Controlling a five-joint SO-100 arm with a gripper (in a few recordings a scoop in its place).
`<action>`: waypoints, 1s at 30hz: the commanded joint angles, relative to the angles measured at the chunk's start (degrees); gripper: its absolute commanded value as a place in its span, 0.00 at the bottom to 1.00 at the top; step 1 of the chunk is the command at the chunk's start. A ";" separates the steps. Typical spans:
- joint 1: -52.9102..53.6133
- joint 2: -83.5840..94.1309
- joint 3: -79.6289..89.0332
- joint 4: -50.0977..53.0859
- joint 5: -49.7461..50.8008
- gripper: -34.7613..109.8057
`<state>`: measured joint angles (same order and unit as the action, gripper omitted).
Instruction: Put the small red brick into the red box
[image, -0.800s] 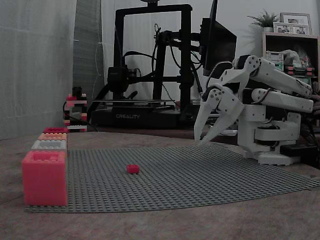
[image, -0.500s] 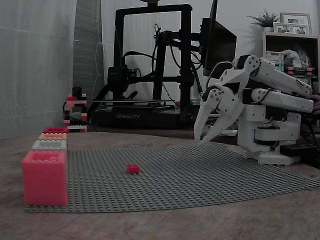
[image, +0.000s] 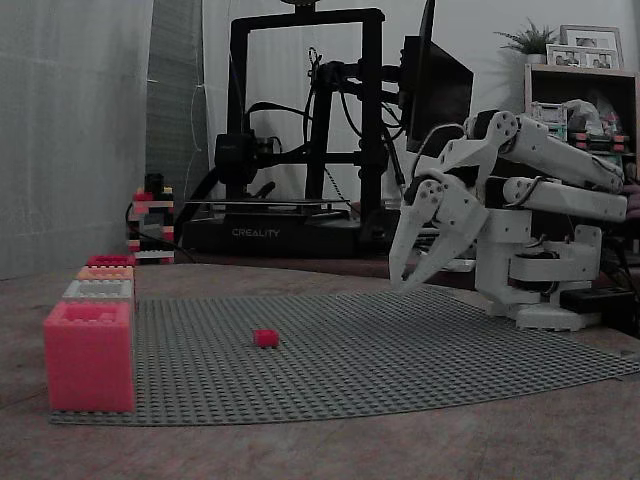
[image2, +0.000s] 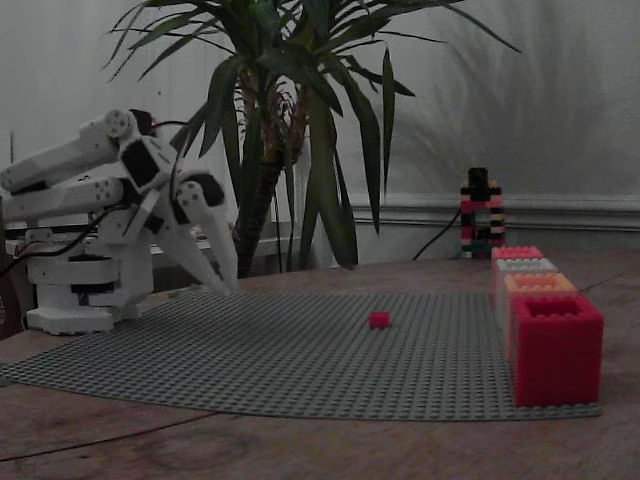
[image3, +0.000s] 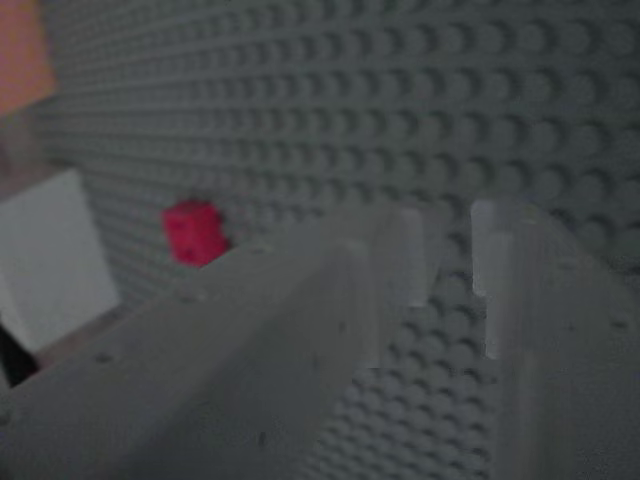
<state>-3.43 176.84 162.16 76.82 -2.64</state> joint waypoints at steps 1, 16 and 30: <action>-0.26 -10.46 -11.07 -5.19 -1.67 0.31; -5.80 -81.65 -68.03 -1.05 -5.10 0.37; -11.95 -107.75 -87.89 0.97 -1.93 0.38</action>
<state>-12.57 68.20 79.72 77.61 -4.48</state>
